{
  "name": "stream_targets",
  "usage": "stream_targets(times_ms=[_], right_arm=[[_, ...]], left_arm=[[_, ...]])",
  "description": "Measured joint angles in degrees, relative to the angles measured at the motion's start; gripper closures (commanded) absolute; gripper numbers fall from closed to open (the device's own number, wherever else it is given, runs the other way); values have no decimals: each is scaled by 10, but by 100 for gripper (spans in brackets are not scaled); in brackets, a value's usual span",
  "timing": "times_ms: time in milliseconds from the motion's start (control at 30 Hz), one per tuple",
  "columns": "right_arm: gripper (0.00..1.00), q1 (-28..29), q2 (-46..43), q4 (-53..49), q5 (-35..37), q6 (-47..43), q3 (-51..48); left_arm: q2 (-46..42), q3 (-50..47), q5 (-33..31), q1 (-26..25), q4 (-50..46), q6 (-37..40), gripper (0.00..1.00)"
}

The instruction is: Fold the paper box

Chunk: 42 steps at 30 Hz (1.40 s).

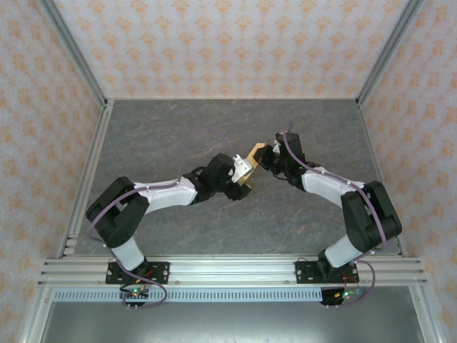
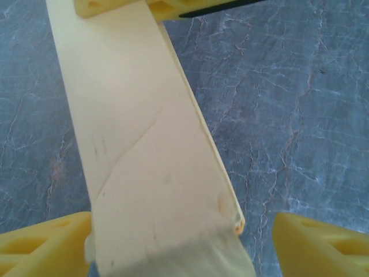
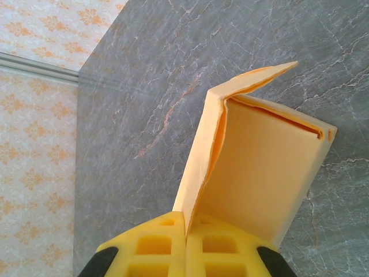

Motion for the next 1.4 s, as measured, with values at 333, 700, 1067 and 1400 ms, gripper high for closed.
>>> stream_targets(times_ms=[333,700,1067,1400], right_arm=[[100,0,0,-4,11,-4,0],[73,0,-10,-15,20,-20,1],[55,-31,-161,-156,32,-141,2],[55,-63,-147,-156,-29,-365,-4]], left_arm=[[25,20,-16,0,15,6,48],[27,20,-14,6,22,5,66],[-13,21,93,81,-50,61,69],[-18,79,259,163,-220,231,73]])
